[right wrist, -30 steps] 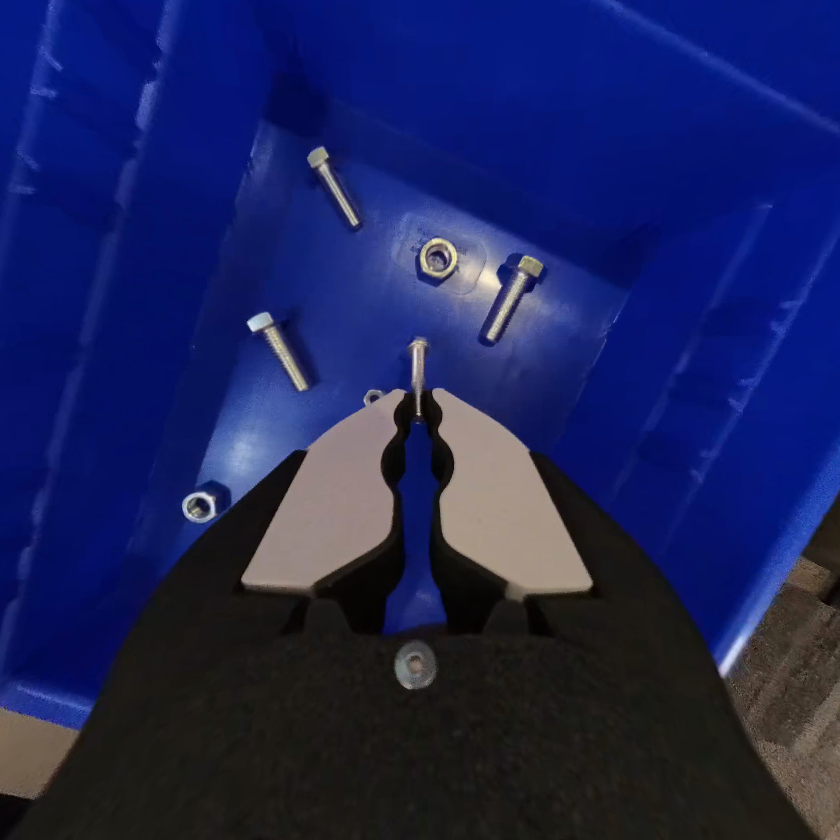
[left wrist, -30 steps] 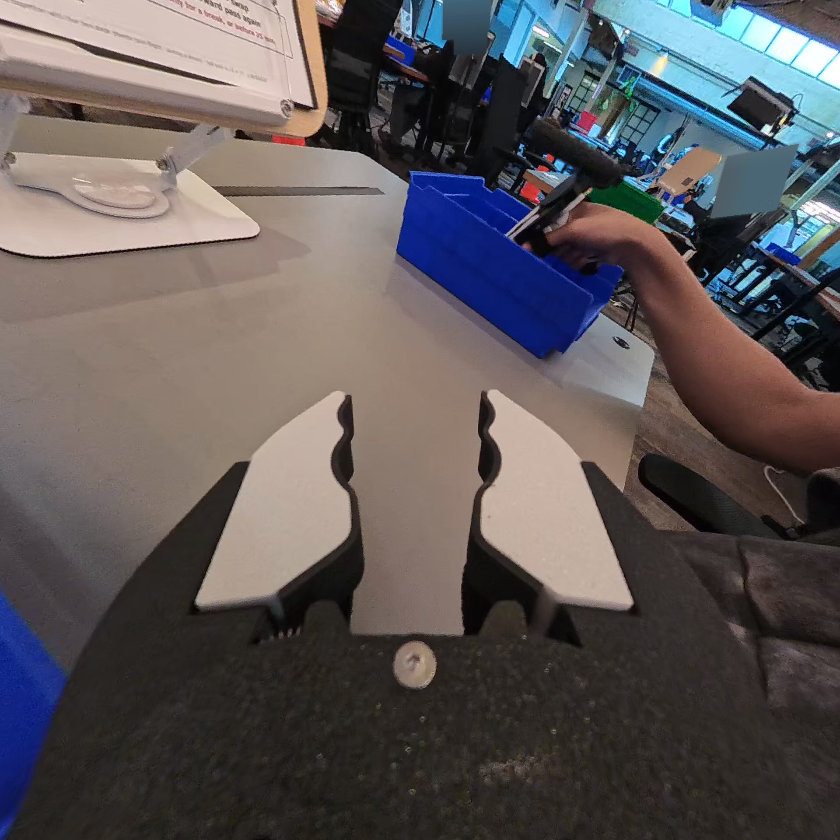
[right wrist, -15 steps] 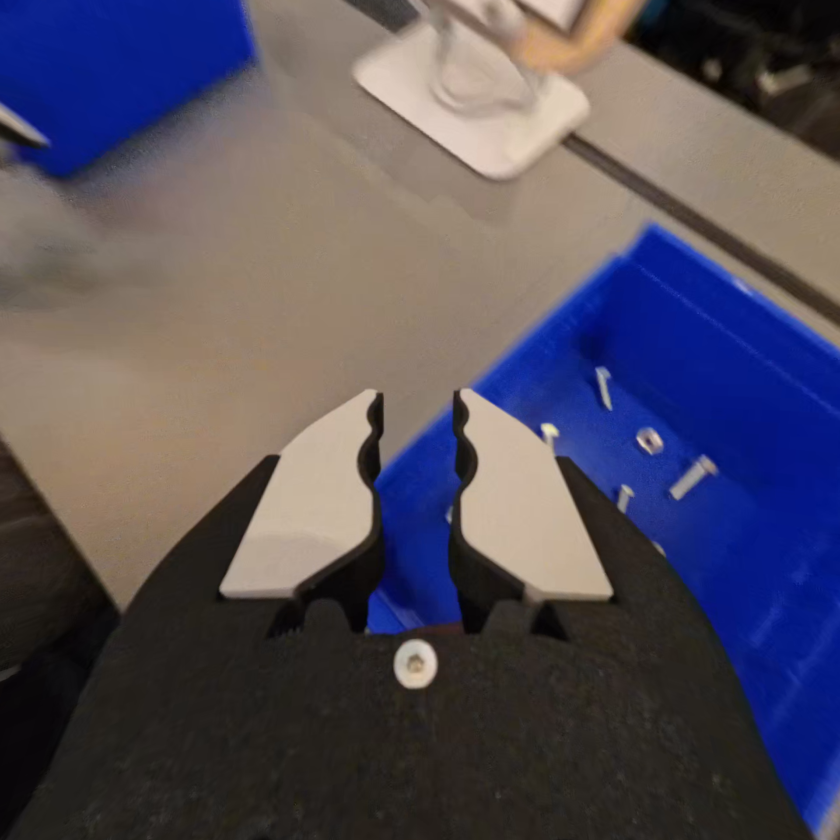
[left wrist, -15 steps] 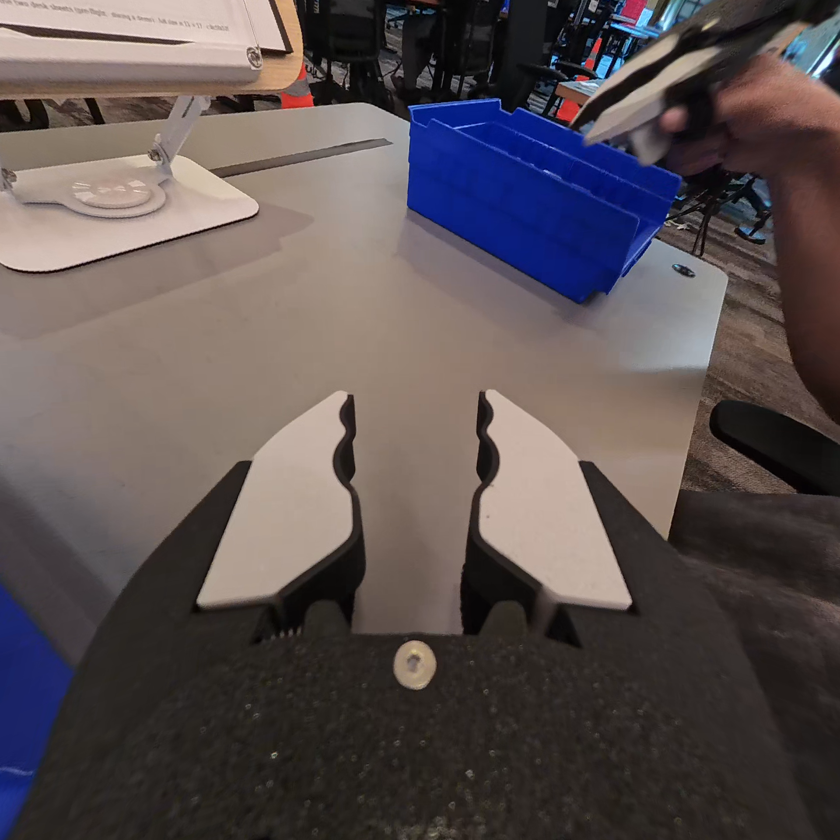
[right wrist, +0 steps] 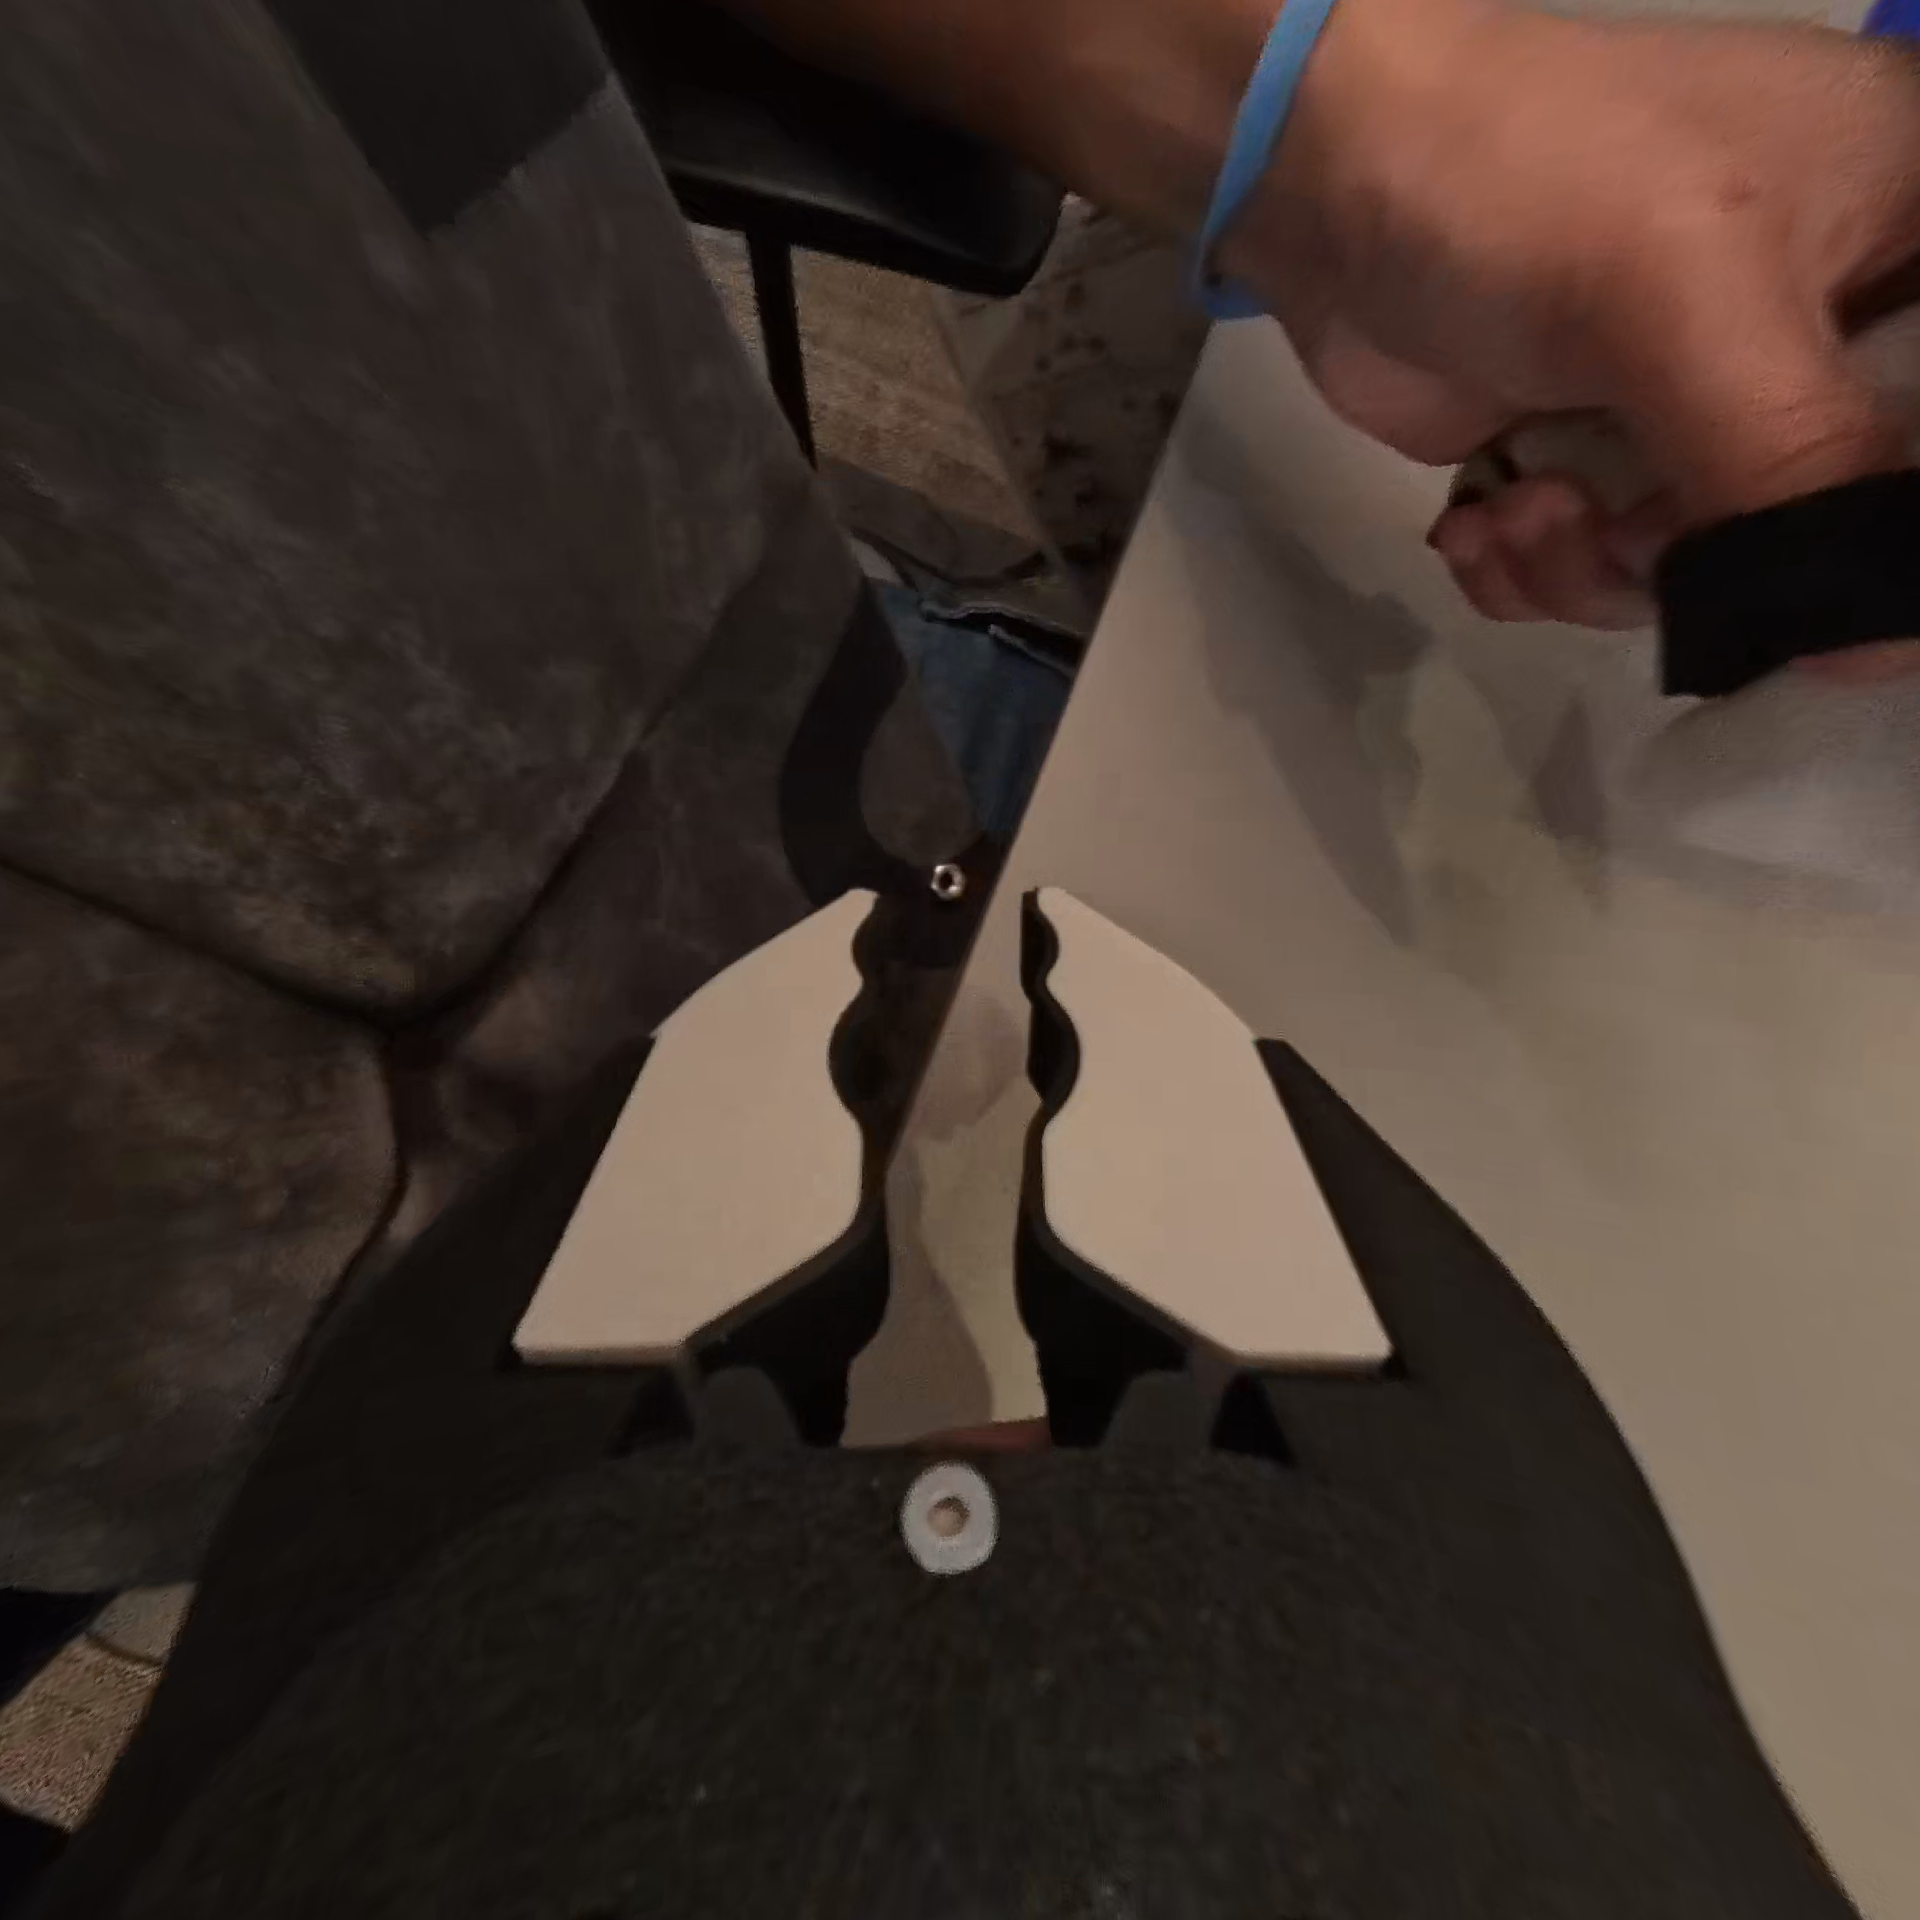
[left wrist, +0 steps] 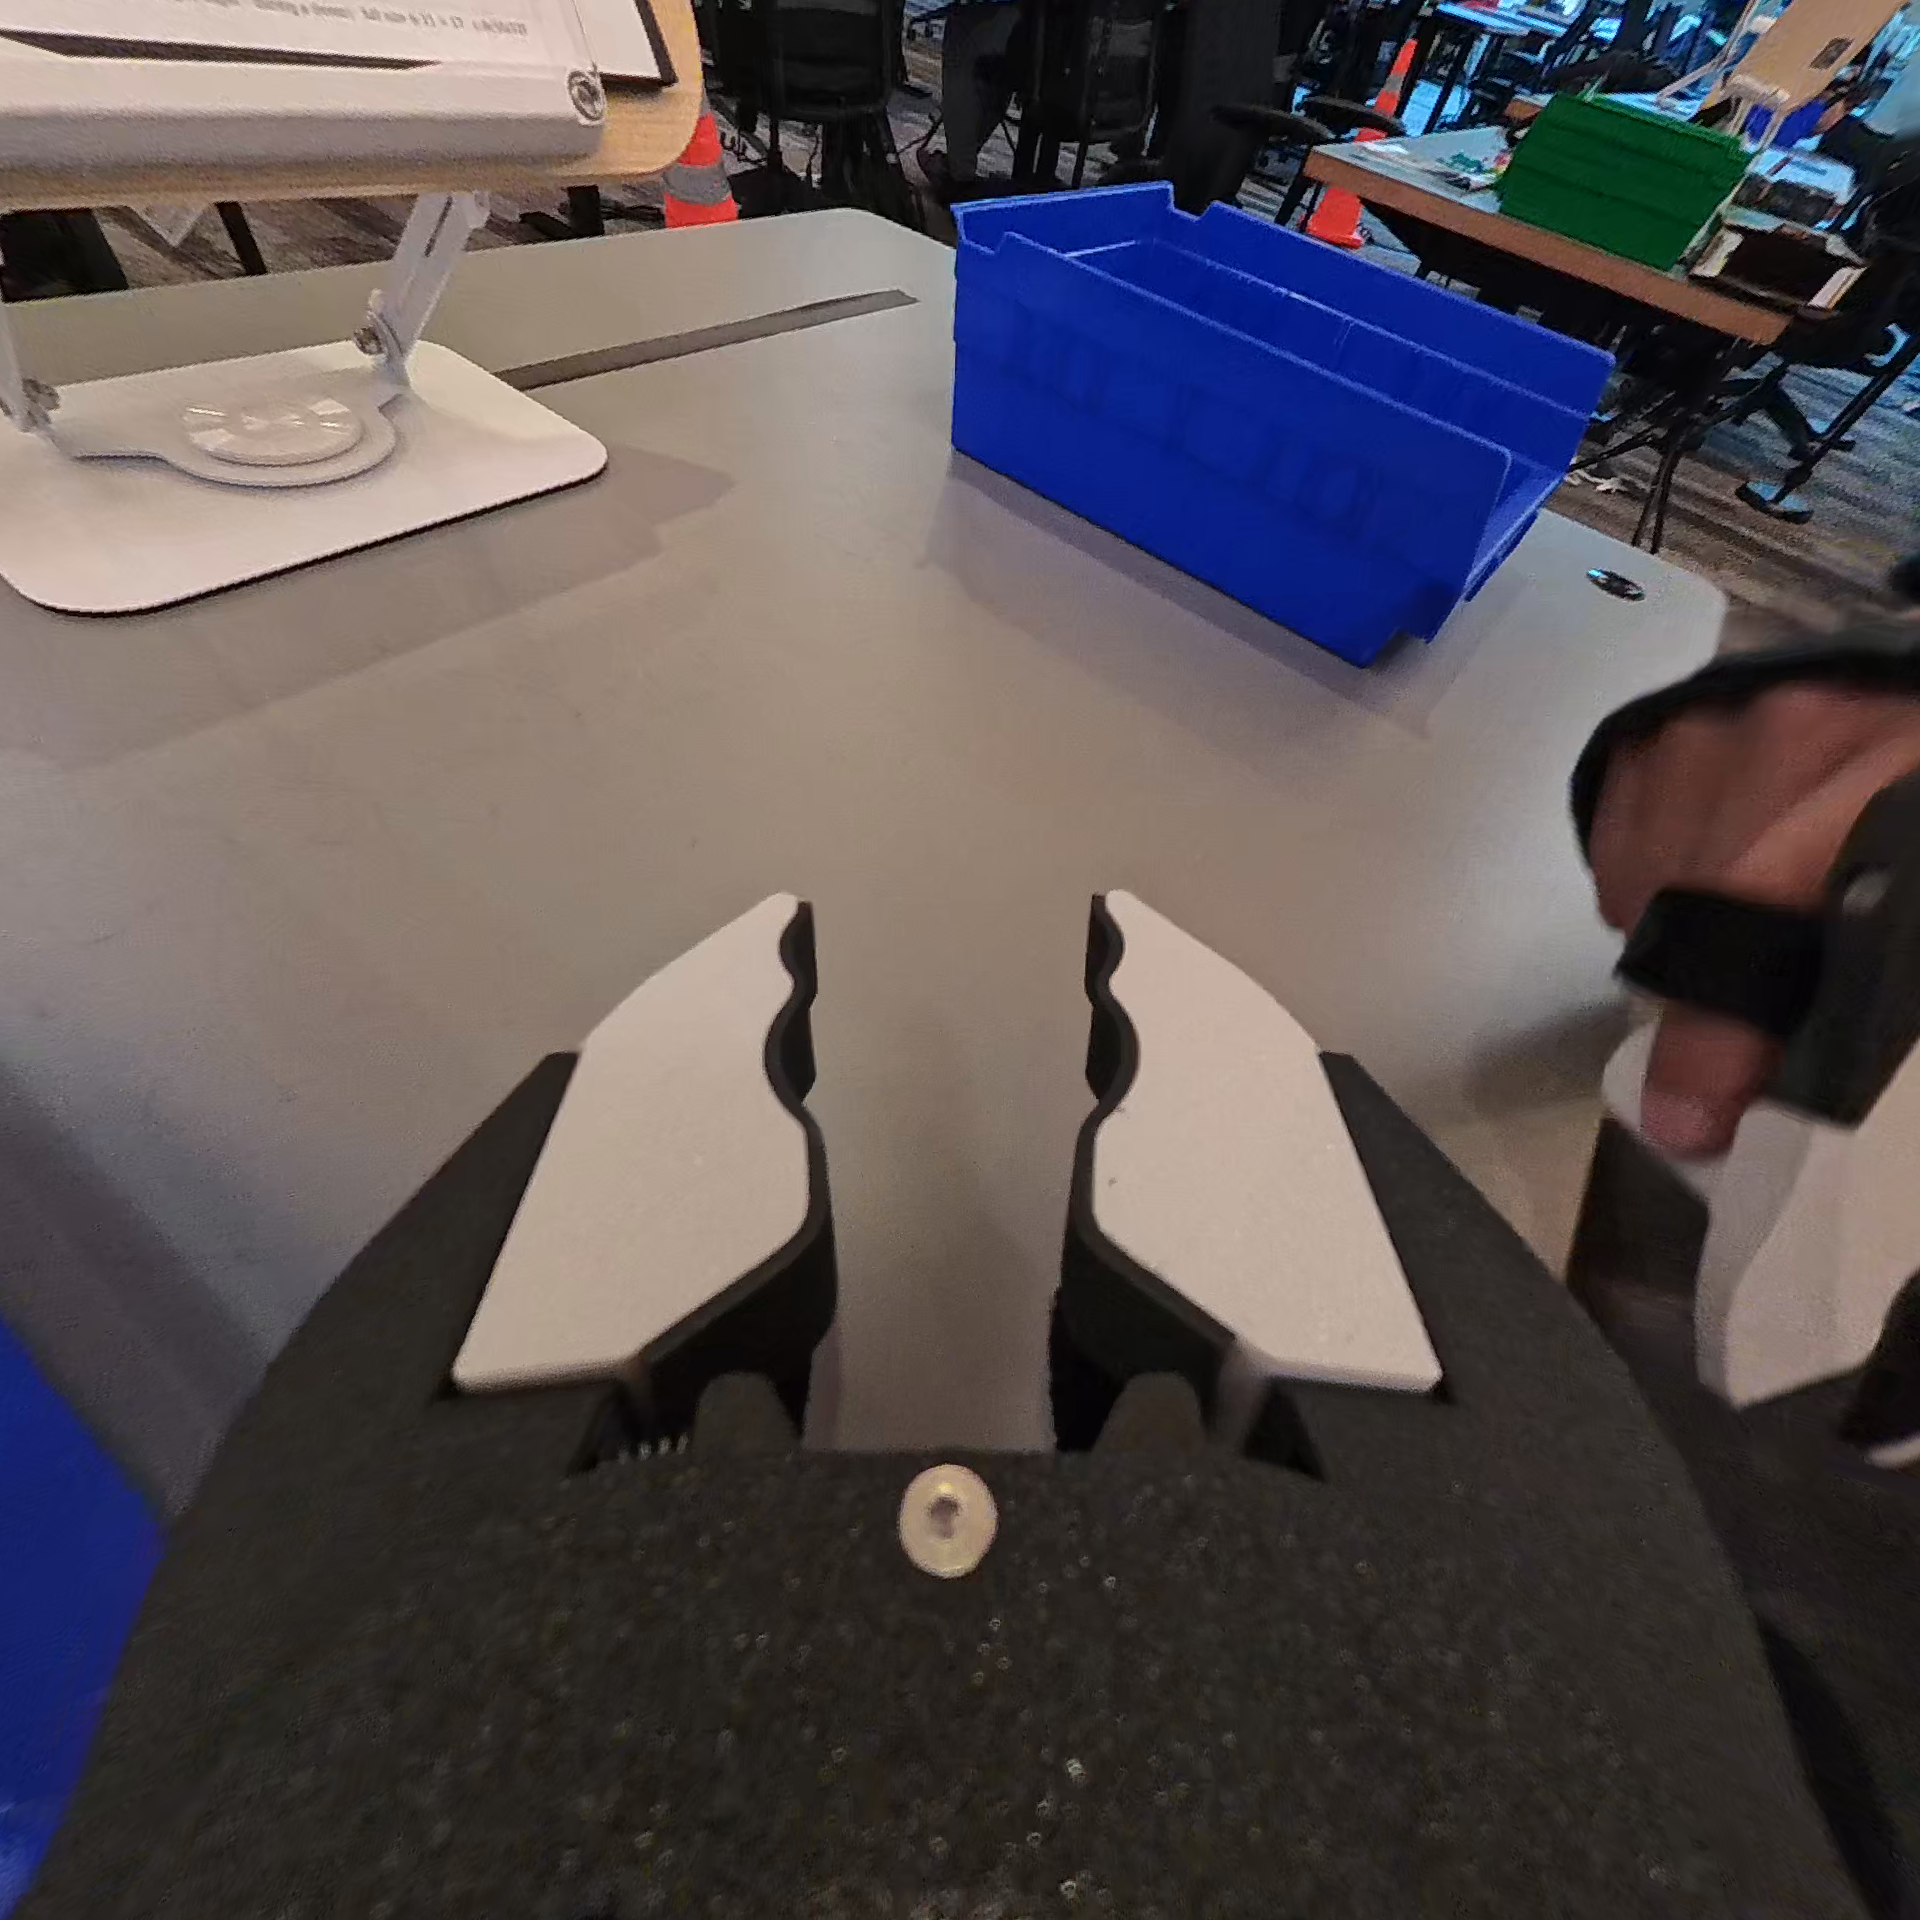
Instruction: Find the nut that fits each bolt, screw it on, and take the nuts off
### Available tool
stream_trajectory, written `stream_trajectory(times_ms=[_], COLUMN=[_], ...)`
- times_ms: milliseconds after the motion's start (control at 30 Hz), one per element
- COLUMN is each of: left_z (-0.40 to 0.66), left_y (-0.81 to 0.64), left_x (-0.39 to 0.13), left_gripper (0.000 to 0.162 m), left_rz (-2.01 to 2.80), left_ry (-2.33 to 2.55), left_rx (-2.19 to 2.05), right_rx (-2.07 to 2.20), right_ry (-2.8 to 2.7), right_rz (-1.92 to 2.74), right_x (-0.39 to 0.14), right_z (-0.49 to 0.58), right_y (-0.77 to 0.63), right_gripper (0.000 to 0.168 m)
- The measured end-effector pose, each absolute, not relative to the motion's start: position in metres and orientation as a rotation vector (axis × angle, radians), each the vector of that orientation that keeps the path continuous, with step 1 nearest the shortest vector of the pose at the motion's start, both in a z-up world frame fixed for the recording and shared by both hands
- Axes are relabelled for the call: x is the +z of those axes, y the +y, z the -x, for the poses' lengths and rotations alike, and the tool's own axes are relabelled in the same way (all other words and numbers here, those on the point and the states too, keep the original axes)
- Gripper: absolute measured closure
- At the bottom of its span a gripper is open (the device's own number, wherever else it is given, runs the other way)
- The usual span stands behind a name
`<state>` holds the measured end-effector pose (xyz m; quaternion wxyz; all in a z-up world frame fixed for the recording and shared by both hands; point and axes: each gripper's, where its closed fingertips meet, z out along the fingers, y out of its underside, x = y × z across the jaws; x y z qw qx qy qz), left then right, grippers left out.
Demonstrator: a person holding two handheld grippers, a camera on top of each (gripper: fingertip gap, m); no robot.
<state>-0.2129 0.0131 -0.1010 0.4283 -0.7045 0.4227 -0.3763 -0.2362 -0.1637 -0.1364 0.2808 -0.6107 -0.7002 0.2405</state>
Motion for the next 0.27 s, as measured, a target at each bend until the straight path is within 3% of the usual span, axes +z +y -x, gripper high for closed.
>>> stream_trajectory(times_ms=[267], left_z=[0.213], left_y=[-0.002], left_x=[-0.091], left_gripper=[0.112], left_rz=[1.748], left_ry=[1.051], left_rx=[-1.021], right_rx=[0.492], right_ry=[-2.064], right_rz=[1.705], right_x=[-0.182], right_z=[0.261], right_y=[-0.180], right_gripper=[0.147])
